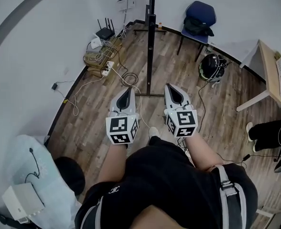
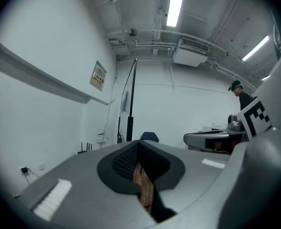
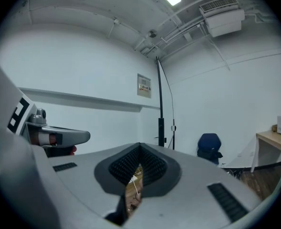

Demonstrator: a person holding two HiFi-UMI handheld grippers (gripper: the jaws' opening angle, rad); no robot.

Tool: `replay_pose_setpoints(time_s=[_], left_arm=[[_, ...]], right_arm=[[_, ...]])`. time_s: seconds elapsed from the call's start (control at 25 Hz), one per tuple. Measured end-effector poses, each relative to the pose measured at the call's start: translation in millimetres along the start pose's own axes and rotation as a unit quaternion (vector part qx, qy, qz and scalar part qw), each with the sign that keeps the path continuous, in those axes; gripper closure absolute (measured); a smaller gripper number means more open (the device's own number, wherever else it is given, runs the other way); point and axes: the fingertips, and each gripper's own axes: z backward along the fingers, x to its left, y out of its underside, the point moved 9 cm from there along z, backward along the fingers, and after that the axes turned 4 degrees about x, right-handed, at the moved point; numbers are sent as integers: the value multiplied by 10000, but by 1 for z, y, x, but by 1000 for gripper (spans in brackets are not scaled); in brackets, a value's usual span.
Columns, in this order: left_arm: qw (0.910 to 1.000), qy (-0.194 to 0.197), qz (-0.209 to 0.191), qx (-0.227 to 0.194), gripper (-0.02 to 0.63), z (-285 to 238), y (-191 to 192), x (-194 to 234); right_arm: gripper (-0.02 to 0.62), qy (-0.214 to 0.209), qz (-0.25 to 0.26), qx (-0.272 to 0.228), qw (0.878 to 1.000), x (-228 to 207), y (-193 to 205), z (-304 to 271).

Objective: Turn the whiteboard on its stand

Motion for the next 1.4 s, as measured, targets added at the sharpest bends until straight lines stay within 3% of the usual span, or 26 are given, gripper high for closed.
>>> replay_pose_setpoints(time_s=[0.56, 0.8, 1.0, 1.28, 1.4], left_arm=[[9988, -280, -206, 346, 601, -152, -24, 15], [9965, -671, -57, 496, 601, -181, -18, 29], [9960, -673, 235, 548, 601, -203, -11, 50], [9973, -572, -180, 432, 600, -234, -26, 73], [9965, -715, -23, 423, 601, -233, -26, 85]], right_arm=[[594, -237, -524, 124, 9983, -97, -6, -133], [594, -507, -447, 261, 9974, -123, -6, -182], [594, -522, -344, 295, 9976, -122, -2, -216], [590, -392, -581, 317, 9970, -134, -3, -265], [504, -388, -542, 364, 9971, -138, -4, -286]])
